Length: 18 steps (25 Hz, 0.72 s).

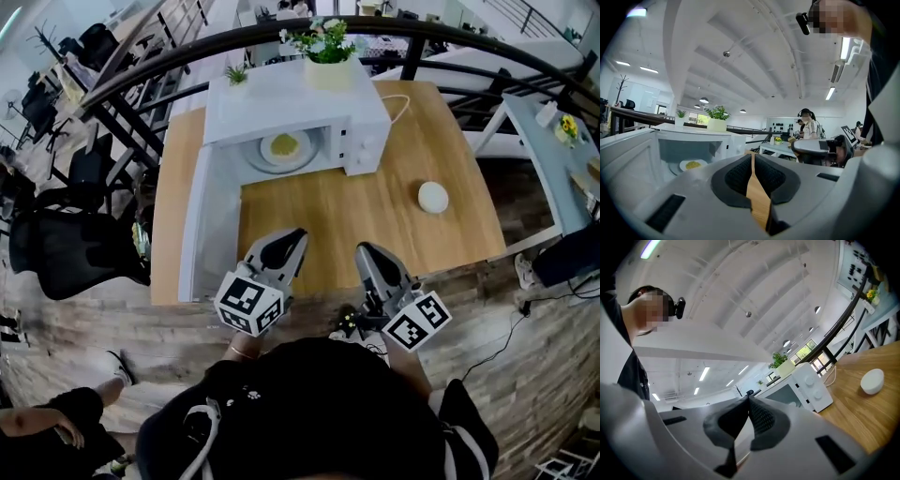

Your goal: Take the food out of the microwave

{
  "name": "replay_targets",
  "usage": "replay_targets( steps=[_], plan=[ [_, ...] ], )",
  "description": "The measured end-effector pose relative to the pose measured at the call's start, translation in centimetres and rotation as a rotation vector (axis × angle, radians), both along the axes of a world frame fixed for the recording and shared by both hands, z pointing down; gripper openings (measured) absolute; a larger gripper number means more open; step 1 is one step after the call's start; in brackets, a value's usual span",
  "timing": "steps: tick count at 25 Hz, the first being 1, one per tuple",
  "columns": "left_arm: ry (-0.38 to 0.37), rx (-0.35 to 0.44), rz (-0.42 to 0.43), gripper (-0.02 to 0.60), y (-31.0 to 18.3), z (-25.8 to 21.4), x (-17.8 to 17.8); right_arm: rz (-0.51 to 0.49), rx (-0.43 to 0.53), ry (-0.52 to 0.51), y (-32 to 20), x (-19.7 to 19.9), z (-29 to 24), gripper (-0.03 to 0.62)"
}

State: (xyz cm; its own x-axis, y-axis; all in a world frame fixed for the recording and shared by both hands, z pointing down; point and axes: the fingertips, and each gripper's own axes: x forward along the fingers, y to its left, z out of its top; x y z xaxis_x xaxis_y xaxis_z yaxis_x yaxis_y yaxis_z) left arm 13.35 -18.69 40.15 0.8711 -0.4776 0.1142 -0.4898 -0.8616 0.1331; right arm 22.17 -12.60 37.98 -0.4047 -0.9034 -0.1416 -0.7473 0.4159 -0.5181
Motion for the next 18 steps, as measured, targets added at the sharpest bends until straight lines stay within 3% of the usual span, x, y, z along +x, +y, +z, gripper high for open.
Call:
replay_targets(
  steps=[18],
  plan=[
    [-0.007,0.011,-0.186,0.028,-2.1,0.1,2.4,-0.169,0.004,0.004,-3.8,3.8,0.4,0.0]
  ],
)
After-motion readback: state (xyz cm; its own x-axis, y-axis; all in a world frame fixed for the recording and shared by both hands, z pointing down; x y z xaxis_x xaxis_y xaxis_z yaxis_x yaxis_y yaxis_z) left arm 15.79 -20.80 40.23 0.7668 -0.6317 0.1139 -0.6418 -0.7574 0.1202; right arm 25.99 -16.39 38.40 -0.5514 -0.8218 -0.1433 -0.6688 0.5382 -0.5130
